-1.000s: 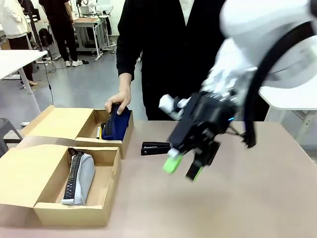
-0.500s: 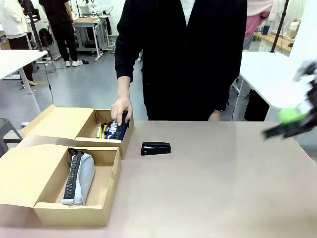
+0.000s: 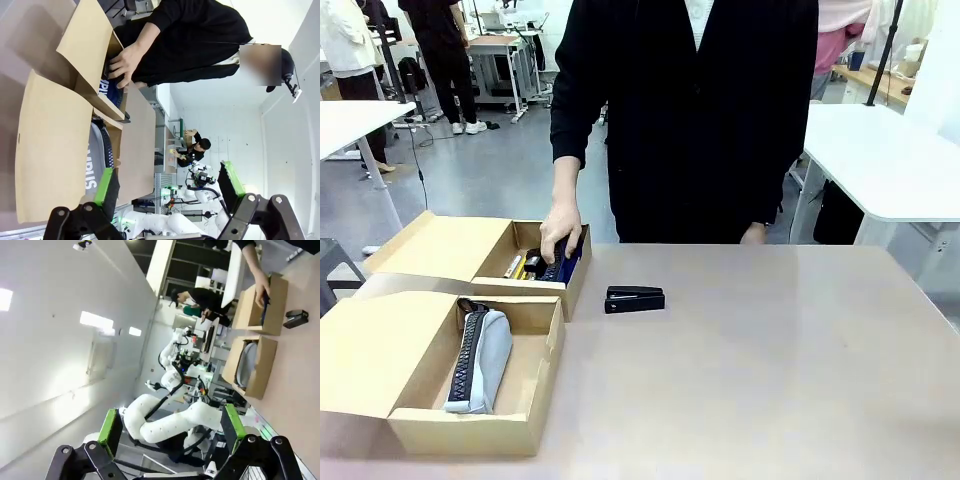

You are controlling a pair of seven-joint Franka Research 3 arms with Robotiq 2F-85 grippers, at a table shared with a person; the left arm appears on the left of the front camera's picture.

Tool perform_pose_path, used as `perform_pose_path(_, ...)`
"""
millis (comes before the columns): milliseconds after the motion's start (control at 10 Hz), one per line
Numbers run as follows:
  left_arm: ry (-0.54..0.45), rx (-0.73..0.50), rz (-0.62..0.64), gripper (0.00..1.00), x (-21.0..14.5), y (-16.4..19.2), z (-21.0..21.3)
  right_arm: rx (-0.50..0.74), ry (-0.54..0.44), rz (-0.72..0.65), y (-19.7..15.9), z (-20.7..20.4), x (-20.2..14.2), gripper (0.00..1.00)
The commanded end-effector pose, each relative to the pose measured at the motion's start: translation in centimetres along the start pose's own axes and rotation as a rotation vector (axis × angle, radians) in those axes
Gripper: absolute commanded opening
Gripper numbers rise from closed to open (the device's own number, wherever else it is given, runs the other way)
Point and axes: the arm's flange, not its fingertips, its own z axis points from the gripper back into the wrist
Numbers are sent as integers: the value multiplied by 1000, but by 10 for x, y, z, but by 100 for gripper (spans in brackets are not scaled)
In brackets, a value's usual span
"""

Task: Place items inside the box.
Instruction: Pick up a Pencil pouch or Stapler and place it inside the Mailer Box closest to the robot.

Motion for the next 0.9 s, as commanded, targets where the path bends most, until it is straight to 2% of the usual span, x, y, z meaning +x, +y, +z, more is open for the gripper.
perform_pose_path(0,-4,-24,-17,100,0,-1,0,28,60,119,26,-22,-3,100)
perform_pose_path(800,-4,-24,-17,100,0,-1,0,28,60,119,26,-22,-3,100)
